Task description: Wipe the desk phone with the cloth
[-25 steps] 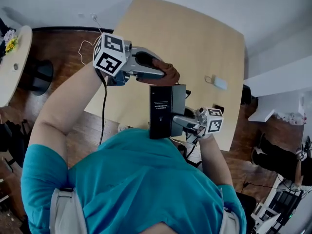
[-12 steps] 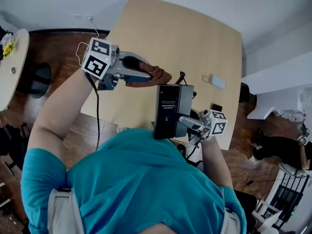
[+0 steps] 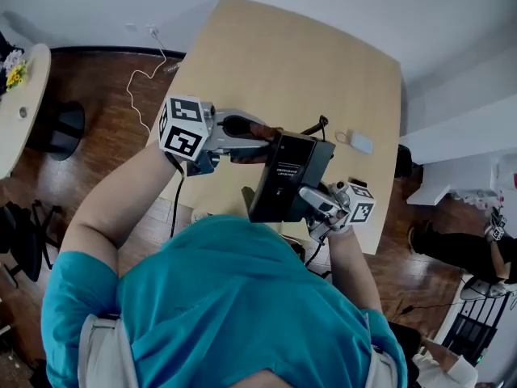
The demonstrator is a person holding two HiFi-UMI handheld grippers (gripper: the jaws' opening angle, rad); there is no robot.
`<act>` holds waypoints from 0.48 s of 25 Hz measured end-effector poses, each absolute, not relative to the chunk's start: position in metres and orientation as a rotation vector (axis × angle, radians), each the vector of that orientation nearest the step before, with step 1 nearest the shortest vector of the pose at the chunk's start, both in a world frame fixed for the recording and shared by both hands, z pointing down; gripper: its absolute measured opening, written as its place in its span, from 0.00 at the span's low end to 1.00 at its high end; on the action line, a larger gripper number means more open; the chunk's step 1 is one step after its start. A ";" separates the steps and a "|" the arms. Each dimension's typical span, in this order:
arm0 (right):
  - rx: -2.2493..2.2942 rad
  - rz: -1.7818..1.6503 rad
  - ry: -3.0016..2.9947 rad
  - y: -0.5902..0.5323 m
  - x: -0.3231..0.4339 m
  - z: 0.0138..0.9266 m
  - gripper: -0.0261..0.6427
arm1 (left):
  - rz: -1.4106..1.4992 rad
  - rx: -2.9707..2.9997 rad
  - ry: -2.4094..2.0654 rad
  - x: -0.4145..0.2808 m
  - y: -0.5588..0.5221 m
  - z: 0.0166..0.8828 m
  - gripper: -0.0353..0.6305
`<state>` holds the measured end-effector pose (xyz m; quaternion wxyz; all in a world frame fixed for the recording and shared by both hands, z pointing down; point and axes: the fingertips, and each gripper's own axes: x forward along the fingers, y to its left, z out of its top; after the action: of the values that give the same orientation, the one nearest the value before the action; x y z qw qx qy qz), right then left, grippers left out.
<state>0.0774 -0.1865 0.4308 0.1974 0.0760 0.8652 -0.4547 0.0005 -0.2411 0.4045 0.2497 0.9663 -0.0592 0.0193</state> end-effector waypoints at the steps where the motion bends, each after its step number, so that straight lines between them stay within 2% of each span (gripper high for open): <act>1: 0.207 -1.276 2.391 -0.188 0.079 0.430 0.29 | 0.089 2.649 -0.124 0.003 -0.230 0.409 0.24; 8: 0.144 -1.280 2.241 -0.208 0.104 0.425 0.29 | 0.223 2.717 0.047 0.021 -0.186 0.430 0.24; 12: 0.173 -1.305 2.249 -0.196 0.089 0.421 0.29 | 0.180 2.737 0.007 0.009 -0.190 0.424 0.24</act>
<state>0.0889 -0.1959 0.4207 0.2648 0.0641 0.8323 -0.4828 0.0086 -0.1901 0.4243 0.1978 0.9781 0.0024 0.0644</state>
